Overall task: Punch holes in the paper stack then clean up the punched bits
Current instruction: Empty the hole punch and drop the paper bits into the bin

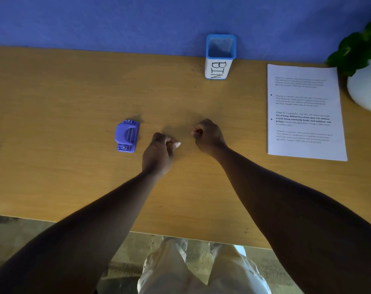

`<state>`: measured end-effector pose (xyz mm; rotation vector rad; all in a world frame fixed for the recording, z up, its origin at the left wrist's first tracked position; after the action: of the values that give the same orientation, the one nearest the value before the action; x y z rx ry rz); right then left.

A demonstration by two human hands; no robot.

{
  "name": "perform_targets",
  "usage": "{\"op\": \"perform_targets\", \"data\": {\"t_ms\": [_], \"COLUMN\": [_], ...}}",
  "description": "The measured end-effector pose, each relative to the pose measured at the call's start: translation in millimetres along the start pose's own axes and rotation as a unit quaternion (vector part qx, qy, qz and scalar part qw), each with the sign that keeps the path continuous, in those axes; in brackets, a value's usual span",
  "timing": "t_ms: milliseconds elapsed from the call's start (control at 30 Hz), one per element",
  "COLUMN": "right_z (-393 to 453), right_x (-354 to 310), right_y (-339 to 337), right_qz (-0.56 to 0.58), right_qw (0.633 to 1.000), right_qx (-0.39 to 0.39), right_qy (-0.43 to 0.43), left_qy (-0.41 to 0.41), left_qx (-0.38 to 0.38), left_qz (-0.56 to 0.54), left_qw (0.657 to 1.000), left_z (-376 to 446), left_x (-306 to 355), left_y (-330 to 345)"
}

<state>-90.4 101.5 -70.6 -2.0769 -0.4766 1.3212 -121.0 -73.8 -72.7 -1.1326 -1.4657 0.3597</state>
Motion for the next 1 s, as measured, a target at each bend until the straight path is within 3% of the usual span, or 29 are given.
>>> {"op": "perform_targets", "data": {"t_ms": [333, 700, 1000], "right_z": [7.7, 53.8, 102.4], "right_x": [-0.5, -56.1, -48.2], "right_y": [-19.5, -120.7, -163.3], "right_qz": [0.099, 0.088, 0.065], "right_qw": [0.993, 0.964, 0.962], "right_qx": [0.046, 0.231, 0.265], "right_qy": [0.046, -0.095, 0.018], "left_qy": [0.013, 0.09, 0.118], "left_qx": [0.001, 0.055, 0.063], "left_qz": [-0.018, -0.061, -0.076], "left_qw": [1.0, 0.993, 0.988], "left_z": [28.4, 122.0, 183.7], "left_x": [25.3, 123.5, 185.9], "left_y": [-11.4, -46.4, -58.8]}}
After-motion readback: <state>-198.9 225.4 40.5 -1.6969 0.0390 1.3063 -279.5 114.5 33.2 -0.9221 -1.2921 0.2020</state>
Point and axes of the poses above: each hand's wrist, its own z-axis towards the middle knuckle, its own y-axis out of the palm, x = y × z, the point moved 4 cm from there along z, towards the middle knuckle, and after that the axes turned 3 degrees about -x, right-handed, at the moved point
